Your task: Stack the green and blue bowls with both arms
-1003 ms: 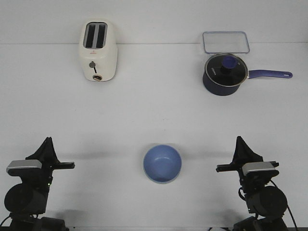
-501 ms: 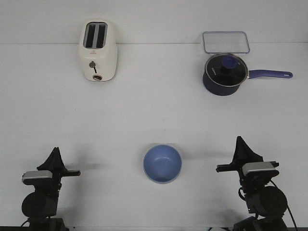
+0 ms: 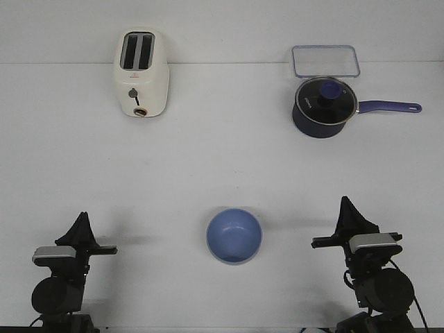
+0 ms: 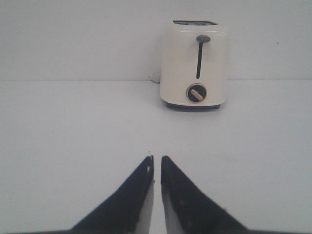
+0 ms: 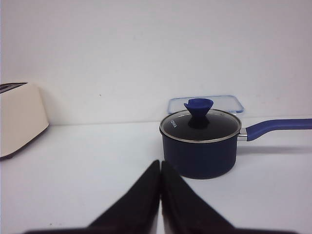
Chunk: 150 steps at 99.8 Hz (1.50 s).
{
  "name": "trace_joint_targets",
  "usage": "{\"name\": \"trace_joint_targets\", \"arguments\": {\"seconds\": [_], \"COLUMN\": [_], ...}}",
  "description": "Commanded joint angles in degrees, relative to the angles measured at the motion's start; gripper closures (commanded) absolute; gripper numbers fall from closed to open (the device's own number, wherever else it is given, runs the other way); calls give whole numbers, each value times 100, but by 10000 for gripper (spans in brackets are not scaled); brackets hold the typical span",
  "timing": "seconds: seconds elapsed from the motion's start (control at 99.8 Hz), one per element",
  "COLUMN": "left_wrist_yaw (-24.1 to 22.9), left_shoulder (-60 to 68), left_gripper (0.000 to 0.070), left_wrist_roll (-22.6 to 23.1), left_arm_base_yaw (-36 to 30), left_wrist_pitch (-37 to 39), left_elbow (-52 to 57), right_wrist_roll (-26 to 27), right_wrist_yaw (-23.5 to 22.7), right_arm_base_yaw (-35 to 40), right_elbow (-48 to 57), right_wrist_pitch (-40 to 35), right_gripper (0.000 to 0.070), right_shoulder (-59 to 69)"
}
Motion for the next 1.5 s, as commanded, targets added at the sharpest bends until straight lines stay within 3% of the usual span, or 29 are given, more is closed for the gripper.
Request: {"name": "trace_joint_targets", "arguments": {"seconds": [0.0, 0.361, 0.551, 0.612, 0.802, 0.892, 1.494], "left_wrist_yaw": [20, 20, 20, 20, 20, 20, 20], "left_shoulder": [-11, -11, -11, -11, -11, -11, -11], "left_gripper": [685, 685, 685, 685, 685, 685, 685], "left_wrist_roll": [-7, -7, -7, -7, -7, -7, -7], "left_arm_base_yaw": [2, 2, 2, 0, 0, 2, 2], "left_wrist_pitch": [70, 66, 68, 66, 70, 68, 103], "left_elbow": [-116, -116, -116, -116, -116, -116, -114], "right_wrist_roll": [-42, -57, -717, -918, -1770, -2048, -2100], "right_wrist_yaw": [20, 24, -59, -297, -1639, -1971, -1978], "right_arm_base_yaw": [22, 22, -160, -437, -1493, -1757, -1847], "right_elbow": [2, 2, -52, -232, -1099, -1438, -1871], "right_wrist_pitch": [61, 57, 7, 15, 39, -105, -240], "right_gripper": [700, 700, 700, 700, 700, 700, 700], "right_shoulder": [17, 17, -76, -210, -1097, -1499, -1506]}}
